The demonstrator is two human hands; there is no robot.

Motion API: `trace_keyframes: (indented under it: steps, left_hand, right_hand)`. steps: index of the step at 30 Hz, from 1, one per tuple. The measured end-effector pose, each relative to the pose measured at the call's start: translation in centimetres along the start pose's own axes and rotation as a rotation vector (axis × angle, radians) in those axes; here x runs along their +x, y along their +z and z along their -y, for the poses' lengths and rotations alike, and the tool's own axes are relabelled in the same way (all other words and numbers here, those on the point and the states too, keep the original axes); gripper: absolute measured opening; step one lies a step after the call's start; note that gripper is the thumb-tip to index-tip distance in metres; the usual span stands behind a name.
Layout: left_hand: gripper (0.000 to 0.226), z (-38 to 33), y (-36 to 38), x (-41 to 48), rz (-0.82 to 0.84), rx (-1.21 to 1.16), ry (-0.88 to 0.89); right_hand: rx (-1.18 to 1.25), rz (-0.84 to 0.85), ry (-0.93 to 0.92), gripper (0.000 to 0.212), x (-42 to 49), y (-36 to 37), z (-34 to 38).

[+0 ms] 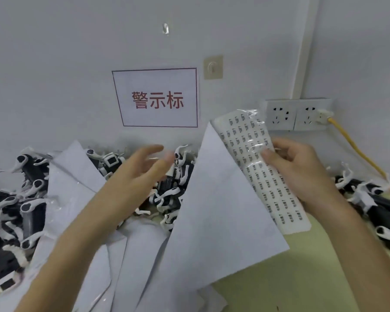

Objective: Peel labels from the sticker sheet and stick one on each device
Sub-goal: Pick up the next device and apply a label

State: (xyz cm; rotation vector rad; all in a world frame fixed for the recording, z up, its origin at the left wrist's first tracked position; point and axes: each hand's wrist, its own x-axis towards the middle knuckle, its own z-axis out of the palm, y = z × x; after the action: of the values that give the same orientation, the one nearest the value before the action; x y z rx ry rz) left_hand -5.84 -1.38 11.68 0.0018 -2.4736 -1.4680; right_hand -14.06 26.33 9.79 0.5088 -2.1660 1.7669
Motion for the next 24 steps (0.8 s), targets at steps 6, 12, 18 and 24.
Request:
trace_keyframes:
  steps: [6,12,18,24]
  left_hand:
    - [0.063,-4.4,6.4,3.5,-0.021,0.014,0.156]
    - [0.059,-3.7,5.7,5.1,0.173,-0.025,0.154]
    - [0.049,-2.2,5.3,5.6,0.583,-0.258,0.211]
    - [0.021,-2.1,8.5,6.1,0.578,-0.238,0.186]
  right_hand:
    - [-0.157,0.127,-0.157,0.015,-1.1,-0.2,2.3]
    - [-0.184,0.191,-0.048,0.019,-0.8,-3.7,2.6]
    - [-0.067,0.345,0.074,0.021,-0.9,-7.7,2.3]
    - [-0.346,0.350,0.078,0.022,-0.5,-7.4,1.7]
